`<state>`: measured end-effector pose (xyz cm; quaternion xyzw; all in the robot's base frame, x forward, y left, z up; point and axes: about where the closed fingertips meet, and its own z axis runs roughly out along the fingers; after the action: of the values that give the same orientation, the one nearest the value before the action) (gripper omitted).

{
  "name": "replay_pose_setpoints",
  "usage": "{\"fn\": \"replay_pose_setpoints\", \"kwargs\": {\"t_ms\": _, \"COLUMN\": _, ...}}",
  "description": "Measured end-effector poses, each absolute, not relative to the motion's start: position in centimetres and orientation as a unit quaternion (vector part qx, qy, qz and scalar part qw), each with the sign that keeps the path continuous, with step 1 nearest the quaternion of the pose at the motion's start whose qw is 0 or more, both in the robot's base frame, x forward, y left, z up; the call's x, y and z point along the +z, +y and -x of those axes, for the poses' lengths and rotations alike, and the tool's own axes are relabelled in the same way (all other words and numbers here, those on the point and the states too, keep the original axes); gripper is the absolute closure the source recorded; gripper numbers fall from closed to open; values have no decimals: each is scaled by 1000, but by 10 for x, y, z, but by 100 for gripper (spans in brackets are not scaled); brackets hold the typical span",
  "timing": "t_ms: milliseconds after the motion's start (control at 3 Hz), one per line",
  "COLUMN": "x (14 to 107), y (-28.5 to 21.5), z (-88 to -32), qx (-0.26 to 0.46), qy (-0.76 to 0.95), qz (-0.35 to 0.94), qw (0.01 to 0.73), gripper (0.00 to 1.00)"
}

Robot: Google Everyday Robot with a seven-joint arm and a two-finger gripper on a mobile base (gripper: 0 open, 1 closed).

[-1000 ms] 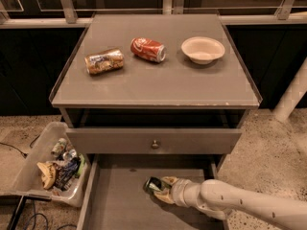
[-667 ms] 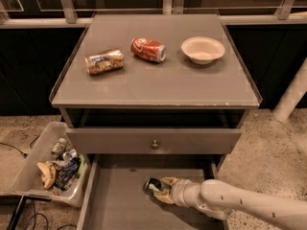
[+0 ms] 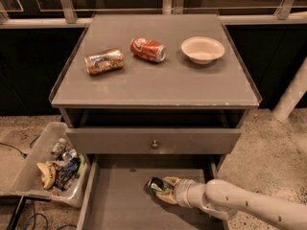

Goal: Pick green can from middle drawer and place on counter

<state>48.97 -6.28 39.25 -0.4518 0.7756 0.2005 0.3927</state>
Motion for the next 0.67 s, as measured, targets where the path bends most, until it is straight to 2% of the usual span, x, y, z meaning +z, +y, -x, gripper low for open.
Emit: {"fn": "replay_pose_setpoints", "kwargs": {"t_ms": 667, "x": 463, "y": -118, "z": -472, "qx": 242, "qy": 746, "qz": 436, "qw": 442, "gripper": 100}}
